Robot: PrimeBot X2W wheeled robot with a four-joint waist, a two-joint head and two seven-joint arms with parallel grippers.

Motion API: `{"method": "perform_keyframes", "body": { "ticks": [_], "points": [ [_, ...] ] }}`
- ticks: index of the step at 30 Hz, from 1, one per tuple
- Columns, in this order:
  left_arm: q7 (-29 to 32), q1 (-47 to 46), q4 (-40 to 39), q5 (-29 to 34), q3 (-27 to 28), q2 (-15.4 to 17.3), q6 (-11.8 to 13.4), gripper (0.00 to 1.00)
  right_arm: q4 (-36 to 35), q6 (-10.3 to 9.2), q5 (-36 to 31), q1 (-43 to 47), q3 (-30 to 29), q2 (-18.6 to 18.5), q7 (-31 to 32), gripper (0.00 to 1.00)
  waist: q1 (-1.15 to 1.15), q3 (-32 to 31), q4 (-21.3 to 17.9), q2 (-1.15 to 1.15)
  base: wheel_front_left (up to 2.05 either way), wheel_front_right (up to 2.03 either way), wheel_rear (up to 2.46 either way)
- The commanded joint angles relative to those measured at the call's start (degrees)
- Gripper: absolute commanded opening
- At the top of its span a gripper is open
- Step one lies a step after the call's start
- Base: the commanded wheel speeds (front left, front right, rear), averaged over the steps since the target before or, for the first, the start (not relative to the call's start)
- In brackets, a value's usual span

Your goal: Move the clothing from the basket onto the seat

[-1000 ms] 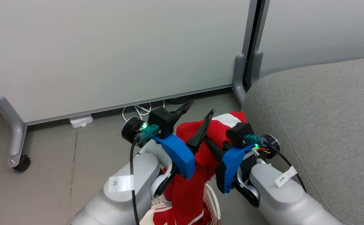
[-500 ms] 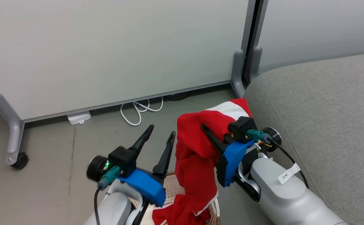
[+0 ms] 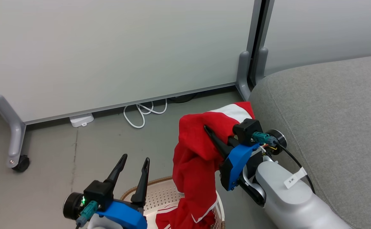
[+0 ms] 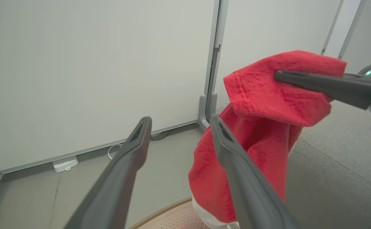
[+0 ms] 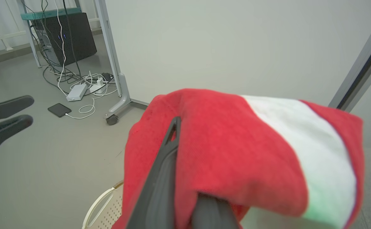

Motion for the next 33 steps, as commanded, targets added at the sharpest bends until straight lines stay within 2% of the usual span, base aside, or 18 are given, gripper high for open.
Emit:
{"method": "perform_keyframes", "body": {
  "ticks": [1, 11, 18, 23, 33],
  "points": [
    [-0.15, 1.24, -0.46, 0.80, 0.97, -0.40, -0.29, 1.00, -0.41, 0.01, -0.45, 1.10, -0.32, -0.30, 0.05, 0.00, 0.00, -0.03, 0.10, 0.00, 0.00, 0.00, 0.00],
    [-0.15, 3.36, -0.68, 3.80, 4.71, -2.35, -1.37, 1.00, -1.80, 0.01, -0.97, 2.28, -1.09, -0.51, 0.99, 0.00, 0.00, -0.21, -0.34, 0.00, 0.00, 0.00, 0.00],
    [-0.15, 3.23, -0.72, 4.68, 5.47, -3.25, -1.82, 1.00, -2.71, 0.01, -1.15, 2.35, -1.79, -0.87, 1.49, 0.00, 0.00, -0.05, -2.61, 0.00, 0.00, 0.00, 0.00],
    [-0.15, 2.72, -0.85, 4.63, 5.16, -3.78, -1.97, 1.00, -3.35, 0.01, -1.67, 2.58, -2.11, -0.92, 1.94, 0.00, 0.00, 0.23, -5.70, 0.00, 0.00, 0.00, 0.00],
    [-0.15, 2.11, -1.47, 4.47, 3.71, -3.96, -1.97, 1.00, -4.87, 0.01, -2.34, 3.49, -3.30, -1.12, 2.54, 0.00, 0.00, 1.21, -14.27, 0.00, 0.00, 0.00, 0.00]
  ]
}}
